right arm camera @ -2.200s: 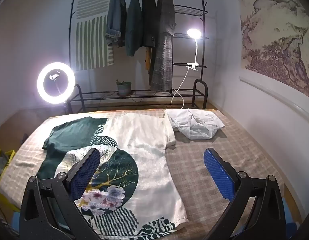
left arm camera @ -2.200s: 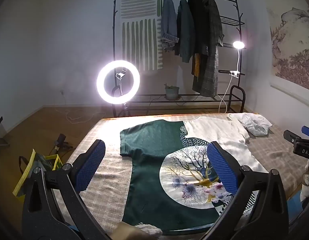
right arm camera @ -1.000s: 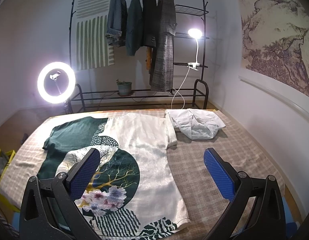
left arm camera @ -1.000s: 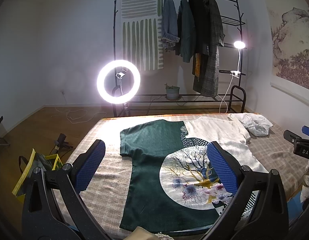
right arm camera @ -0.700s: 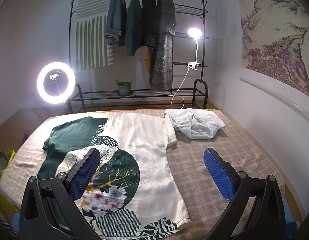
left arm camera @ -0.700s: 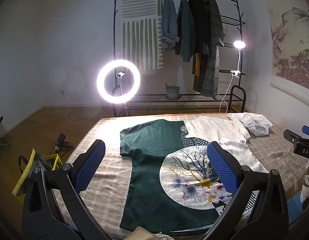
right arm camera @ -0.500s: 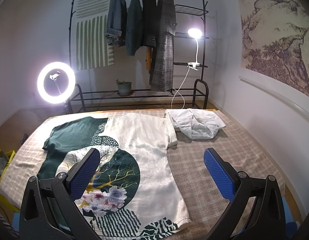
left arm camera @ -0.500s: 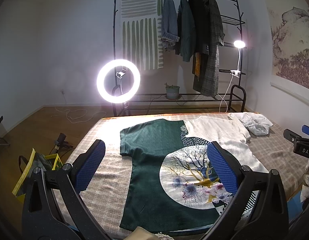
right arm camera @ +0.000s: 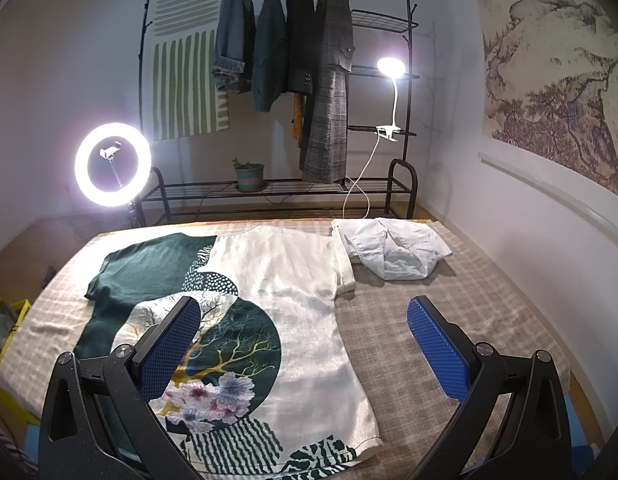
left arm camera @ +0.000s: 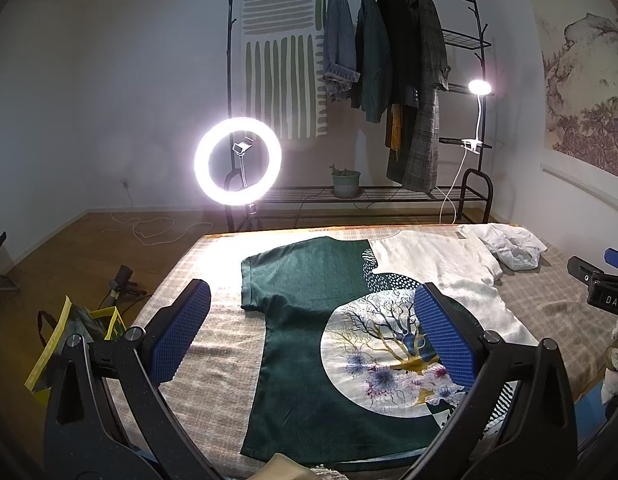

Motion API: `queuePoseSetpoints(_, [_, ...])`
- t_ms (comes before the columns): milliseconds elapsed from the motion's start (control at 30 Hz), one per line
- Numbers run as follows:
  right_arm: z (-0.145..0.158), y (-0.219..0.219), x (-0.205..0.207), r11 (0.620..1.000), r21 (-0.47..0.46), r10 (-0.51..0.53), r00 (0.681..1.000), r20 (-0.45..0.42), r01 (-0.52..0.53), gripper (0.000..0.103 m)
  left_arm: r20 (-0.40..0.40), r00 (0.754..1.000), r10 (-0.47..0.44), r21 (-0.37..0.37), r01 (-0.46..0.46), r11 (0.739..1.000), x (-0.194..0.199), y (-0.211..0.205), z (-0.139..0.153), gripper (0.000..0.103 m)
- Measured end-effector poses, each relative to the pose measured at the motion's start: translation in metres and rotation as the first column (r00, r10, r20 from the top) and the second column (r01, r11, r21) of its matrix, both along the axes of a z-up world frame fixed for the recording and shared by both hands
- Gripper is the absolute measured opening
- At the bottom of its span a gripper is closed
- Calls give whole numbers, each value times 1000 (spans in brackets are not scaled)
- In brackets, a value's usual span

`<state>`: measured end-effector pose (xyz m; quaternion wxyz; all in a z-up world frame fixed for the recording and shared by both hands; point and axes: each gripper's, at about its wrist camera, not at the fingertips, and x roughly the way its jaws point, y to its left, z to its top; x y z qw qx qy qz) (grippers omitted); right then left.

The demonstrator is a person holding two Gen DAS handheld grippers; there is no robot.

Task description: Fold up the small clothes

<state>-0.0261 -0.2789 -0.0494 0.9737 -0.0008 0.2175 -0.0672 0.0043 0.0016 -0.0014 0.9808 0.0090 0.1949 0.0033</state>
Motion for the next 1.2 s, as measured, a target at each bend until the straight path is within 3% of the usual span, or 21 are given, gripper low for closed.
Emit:
queuePoseSetpoints(967, [6,16,4,1000,0,19,1000,7,-19,103,-6,1000,9,2,-9,1000,0,3,-2,103])
queuePoseSetpoints(1200, [10,36,14,996,31,81,997,-7,-81,103,-47,998,46,-21,-47,999,5,28,-22,103])
